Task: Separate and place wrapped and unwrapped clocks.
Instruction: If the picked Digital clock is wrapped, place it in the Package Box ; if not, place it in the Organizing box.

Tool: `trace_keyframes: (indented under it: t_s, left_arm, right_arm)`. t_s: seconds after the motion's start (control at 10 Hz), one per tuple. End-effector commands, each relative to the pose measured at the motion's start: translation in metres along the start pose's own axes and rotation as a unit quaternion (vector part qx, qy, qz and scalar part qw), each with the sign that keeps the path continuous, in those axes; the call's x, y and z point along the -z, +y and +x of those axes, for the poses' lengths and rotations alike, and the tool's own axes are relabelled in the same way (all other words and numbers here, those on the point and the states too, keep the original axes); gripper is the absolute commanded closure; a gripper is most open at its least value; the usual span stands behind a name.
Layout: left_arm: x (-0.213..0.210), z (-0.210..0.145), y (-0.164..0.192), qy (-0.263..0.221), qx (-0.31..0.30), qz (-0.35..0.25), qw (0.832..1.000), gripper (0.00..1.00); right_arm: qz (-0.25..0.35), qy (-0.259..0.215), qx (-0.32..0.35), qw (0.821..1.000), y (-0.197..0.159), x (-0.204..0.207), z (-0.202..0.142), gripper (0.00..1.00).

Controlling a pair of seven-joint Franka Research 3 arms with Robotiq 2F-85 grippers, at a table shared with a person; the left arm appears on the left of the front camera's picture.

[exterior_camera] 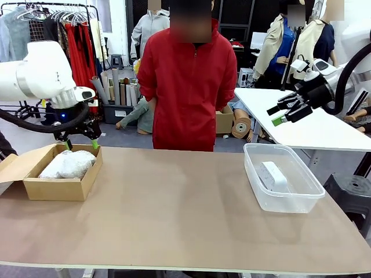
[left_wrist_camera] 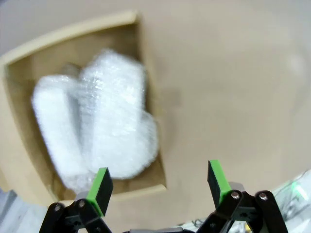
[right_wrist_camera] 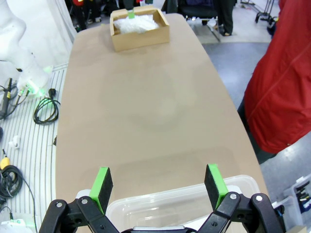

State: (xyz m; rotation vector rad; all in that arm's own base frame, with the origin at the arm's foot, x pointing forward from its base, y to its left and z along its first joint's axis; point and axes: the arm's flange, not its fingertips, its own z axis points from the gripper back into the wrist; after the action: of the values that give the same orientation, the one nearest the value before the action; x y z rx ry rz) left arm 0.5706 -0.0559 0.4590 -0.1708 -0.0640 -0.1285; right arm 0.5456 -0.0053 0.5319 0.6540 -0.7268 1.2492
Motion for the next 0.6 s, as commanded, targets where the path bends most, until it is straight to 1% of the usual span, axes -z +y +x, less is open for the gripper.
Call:
trace_keyframes:
  t_s: [0.0, 0.1, 0.2, 0.3, 0.4, 0.5]
  left_arm:
    - [-0.033, -0.009, 0.002, 0.054, 0.090, -0.069, 0.992, 0.00]
    - [-0.040, -0.012, -0.003, 0.064, 0.132, -0.092, 0.985, 0.00]
    - [-0.059, -0.017, 0.000, 0.071, 0.165, -0.123, 0.976, 0.00]
    - [-0.071, -0.018, -0.002, 0.065, 0.196, -0.155, 0.966, 0.00]
    - [-0.083, -0.022, -0.004, 0.071, 0.256, -0.170, 0.949, 0.00]
    - [-0.090, -0.025, -0.008, 0.055, 0.337, -0.154, 0.927, 0.00]
  right_arm:
    - [-0.001, -0.001, -0.002, 1.000, 0.001, 0.000, 0.002, 0.00]
    - [-0.001, -0.001, -0.002, 1.000, 0.001, 0.000, 0.002, 0.00]
    - [-0.001, -0.001, -0.002, 1.000, 0.001, 0.000, 0.002, 0.00]
    - [-0.001, -0.001, -0.002, 1.000, 0.001, 0.000, 0.002, 0.00]
    - [-0.001, -0.001, -0.002, 1.000, 0.001, 0.000, 0.002, 0.00]
    - [-0.001, -0.001, -0.002, 1.000, 0.001, 0.000, 0.002, 0.00]
